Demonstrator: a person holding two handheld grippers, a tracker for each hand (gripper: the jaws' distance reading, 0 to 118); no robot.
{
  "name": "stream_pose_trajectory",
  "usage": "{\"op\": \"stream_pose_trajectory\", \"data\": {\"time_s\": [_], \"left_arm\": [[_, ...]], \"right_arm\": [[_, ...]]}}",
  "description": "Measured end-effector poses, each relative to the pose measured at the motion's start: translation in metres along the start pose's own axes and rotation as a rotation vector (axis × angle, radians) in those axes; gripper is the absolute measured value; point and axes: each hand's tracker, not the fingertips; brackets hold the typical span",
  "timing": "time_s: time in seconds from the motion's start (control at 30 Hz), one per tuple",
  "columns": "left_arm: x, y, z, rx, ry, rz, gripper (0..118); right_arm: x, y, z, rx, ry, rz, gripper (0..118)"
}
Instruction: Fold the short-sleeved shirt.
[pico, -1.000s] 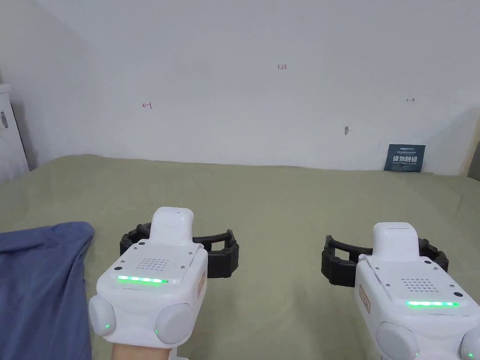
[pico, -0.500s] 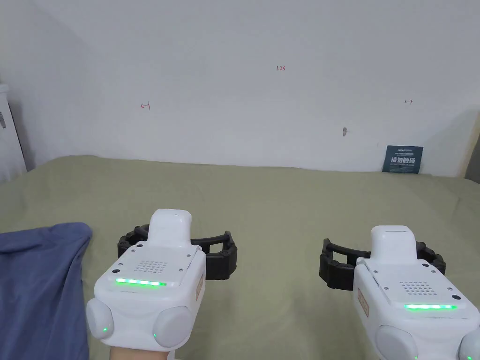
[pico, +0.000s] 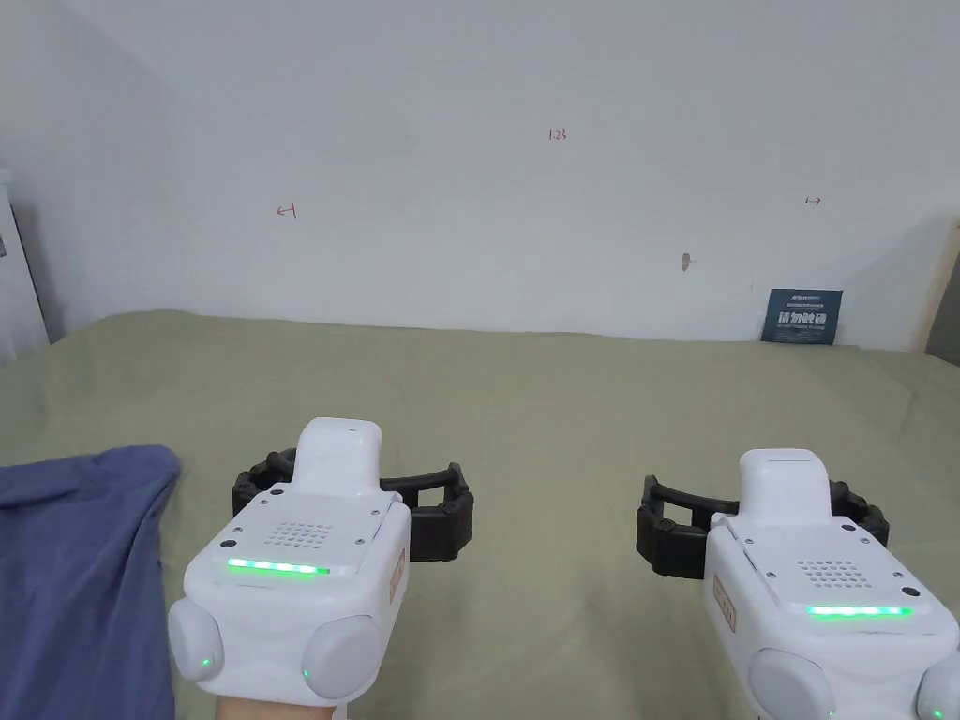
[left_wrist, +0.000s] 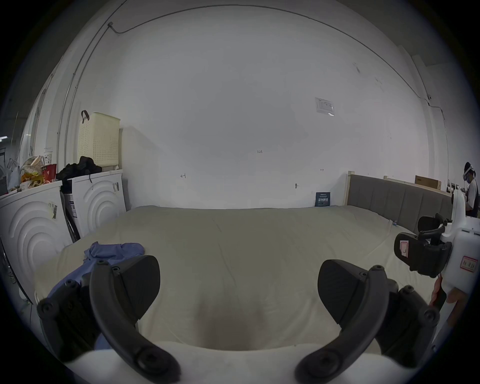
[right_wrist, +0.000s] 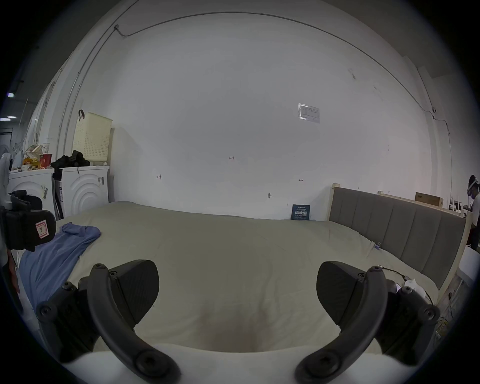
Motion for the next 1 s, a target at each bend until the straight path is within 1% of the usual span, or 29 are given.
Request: {"op": "stream_pose_trajectory", "data": {"time_s": [0.43, 0.8, 0.9, 0.97, 1.0], "left_arm": [[0.0032, -0.0008, 0.0007, -0.003, -0.005, -0.011, 118], [0.0012, 0.0010, 0.0005, 0.002, 0.000, -0.005, 118], [0.0004, 0.0014, 0.0002, -0.001, 0.000, -0.002, 118], [0.0020, -0.0002, -0.0004, 0.018, 0.051, -0.020, 118], [0.0025, -0.0017, 0.0001, 0.032, 0.051, -0.030, 118]], "right_arm": [[-0.0026, -0.0014, 0.0019, 0.009, 0.007, 0.002, 118], [-0.0009, -0.0017, 0.0020, 0.024, -0.015, 0.001, 118], [-0.0009, -0.0014, 0.0023, 0.026, -0.006, 0.002, 118], [-0.0020, -0.0017, 0.0039, 0.039, -0.010, 0.007, 118], [-0.0024, -0.0017, 0.0045, 0.044, -0.012, 0.010, 118]]}}
